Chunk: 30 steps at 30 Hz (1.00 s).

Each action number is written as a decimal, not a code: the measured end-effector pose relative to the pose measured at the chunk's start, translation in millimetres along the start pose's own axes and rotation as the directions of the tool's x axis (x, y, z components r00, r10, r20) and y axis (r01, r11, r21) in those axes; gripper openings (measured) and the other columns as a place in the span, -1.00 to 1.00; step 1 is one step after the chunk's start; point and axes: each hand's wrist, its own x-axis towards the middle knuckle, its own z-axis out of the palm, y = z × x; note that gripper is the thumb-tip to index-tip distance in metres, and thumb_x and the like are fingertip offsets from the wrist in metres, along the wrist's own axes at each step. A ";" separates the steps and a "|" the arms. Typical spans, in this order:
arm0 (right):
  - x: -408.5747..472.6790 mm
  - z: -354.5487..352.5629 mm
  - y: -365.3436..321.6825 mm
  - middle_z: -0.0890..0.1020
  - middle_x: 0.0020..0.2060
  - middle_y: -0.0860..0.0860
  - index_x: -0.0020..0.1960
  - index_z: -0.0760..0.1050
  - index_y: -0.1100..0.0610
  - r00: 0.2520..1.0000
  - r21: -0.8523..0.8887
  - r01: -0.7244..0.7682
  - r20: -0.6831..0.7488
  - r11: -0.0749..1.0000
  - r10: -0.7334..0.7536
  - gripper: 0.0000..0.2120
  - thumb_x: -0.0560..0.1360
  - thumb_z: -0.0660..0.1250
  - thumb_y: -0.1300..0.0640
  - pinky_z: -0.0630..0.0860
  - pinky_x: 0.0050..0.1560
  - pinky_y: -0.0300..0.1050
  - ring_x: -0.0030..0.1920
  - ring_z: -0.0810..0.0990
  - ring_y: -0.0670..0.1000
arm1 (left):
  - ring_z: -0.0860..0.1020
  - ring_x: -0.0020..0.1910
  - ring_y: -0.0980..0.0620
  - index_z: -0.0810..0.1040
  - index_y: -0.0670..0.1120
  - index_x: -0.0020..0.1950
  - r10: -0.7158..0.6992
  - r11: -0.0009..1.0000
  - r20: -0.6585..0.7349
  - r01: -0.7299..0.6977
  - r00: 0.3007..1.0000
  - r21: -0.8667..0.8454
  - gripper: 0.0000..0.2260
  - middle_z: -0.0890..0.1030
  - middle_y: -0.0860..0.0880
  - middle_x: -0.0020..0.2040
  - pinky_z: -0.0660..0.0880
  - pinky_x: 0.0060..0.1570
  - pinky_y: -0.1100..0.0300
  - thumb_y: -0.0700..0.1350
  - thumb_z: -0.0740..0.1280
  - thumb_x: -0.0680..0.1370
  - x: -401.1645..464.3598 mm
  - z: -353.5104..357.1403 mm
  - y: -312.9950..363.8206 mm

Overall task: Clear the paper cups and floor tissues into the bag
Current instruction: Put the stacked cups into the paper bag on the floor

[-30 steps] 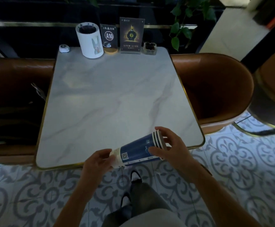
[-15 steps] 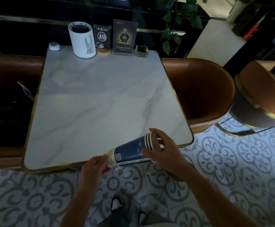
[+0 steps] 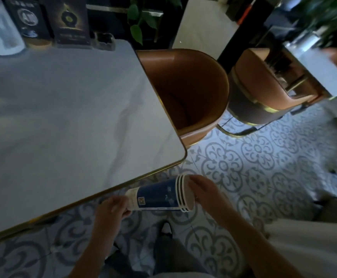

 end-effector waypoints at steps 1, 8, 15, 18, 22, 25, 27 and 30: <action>0.6 -12.4 13.4 0.66 -0.04 0.07 0.09 0.55 0.02 0.999 0.005 -0.037 -0.023 0.999 0.037 -0.82 0.59 0.20 0.02 0.65 -0.03 0.08 -0.08 0.69 0.01 | 0.66 -0.18 -0.09 0.54 -0.08 -0.13 -0.007 1.000 0.033 0.006 0.999 0.029 -0.88 0.65 -0.16 -0.15 0.61 -0.20 0.12 -0.18 0.29 0.60 2.2 13.9 -2.0; 10.8 -91.9 106.6 0.69 -0.16 0.00 -0.10 0.54 -0.11 0.981 0.027 -0.192 0.003 0.981 0.192 -0.72 0.56 0.22 0.25 0.65 -0.12 -0.12 -0.19 0.71 -0.06 | 0.64 -0.15 -0.09 0.53 -0.10 -0.12 -0.107 0.971 0.150 0.071 0.983 0.226 -0.91 0.62 -0.21 -0.10 0.53 -0.26 0.21 -0.21 0.30 0.58 20.3 117.4 -10.5; 54.0 -163.0 196.0 0.70 -0.12 0.03 0.01 0.60 0.00 0.945 0.062 -0.326 0.004 0.943 0.327 -0.79 0.54 0.26 0.25 0.65 -0.04 -0.08 -0.17 0.70 -0.08 | 0.61 -0.03 -0.11 0.57 -0.08 -0.03 -0.243 0.917 0.149 0.177 0.959 0.357 -0.96 0.63 -0.21 0.04 0.57 0.08 -0.09 -0.17 0.32 0.58 35.9 225.1 -28.9; 77.6 -182.0 231.7 0.69 -0.18 0.00 0.09 0.60 0.09 0.945 -0.009 -0.327 -0.011 0.945 0.327 -0.80 0.55 0.26 0.24 0.61 -0.21 -0.25 -0.25 0.68 -0.12 | 0.58 0.16 -0.12 0.56 -0.06 0.16 -0.264 0.863 0.125 0.177 0.956 0.473 -0.79 0.61 -0.10 0.16 0.51 0.21 -0.12 -0.11 0.39 0.53 50.4 271.2 -43.2; 115.8 -191.1 274.9 0.59 -0.29 -0.12 0.02 0.59 0.05 0.943 -0.110 -0.329 -0.086 0.938 0.321 -0.84 0.57 0.24 0.20 0.45 -0.36 -0.35 -0.33 0.60 -0.14 | 0.61 0.08 0.00 0.54 0.03 0.10 -0.391 0.870 0.181 0.299 0.902 0.393 -0.82 0.59 -0.03 0.13 0.59 0.00 0.07 -0.17 0.38 0.54 69.7 348.1 -59.2; 149.0 -186.9 311.1 0.57 -0.28 -0.14 0.00 0.59 0.07 0.936 -0.093 -0.337 -0.139 0.937 0.323 -0.86 0.55 0.26 0.19 0.40 -0.32 -0.38 -0.29 0.56 -0.21 | 0.65 0.04 0.10 0.53 0.07 0.13 -0.435 0.862 0.235 0.328 0.869 0.386 -0.86 0.61 -0.02 0.14 0.63 -0.03 0.11 -0.11 0.30 0.59 90.5 394.9 -87.5; 172.3 -180.2 333.9 0.61 -0.23 -0.09 0.01 0.58 0.07 0.924 -0.044 -0.355 -0.166 0.934 0.344 -0.87 0.55 0.27 0.19 0.44 -0.27 -0.37 -0.24 0.58 -0.20 | 0.65 0.05 0.05 0.53 0.08 0.11 -0.444 0.861 0.216 0.346 0.870 0.374 -0.88 0.62 -0.04 0.12 0.64 0.05 -0.02 -0.08 0.26 0.61 108.4 418.2 -103.5; 206.8 -165.8 364.9 0.61 -0.18 -0.07 0.05 0.56 0.06 0.899 0.041 -0.392 -0.195 0.919 0.392 -0.84 0.55 0.25 0.22 0.44 -0.25 -0.37 -0.18 0.59 -0.18 | 0.65 0.04 -0.01 0.52 0.14 0.02 -0.462 0.855 0.175 0.383 0.869 0.350 -0.88 0.64 -0.04 0.06 0.62 0.07 -0.06 -0.07 0.23 0.62 139.2 447.0 -128.3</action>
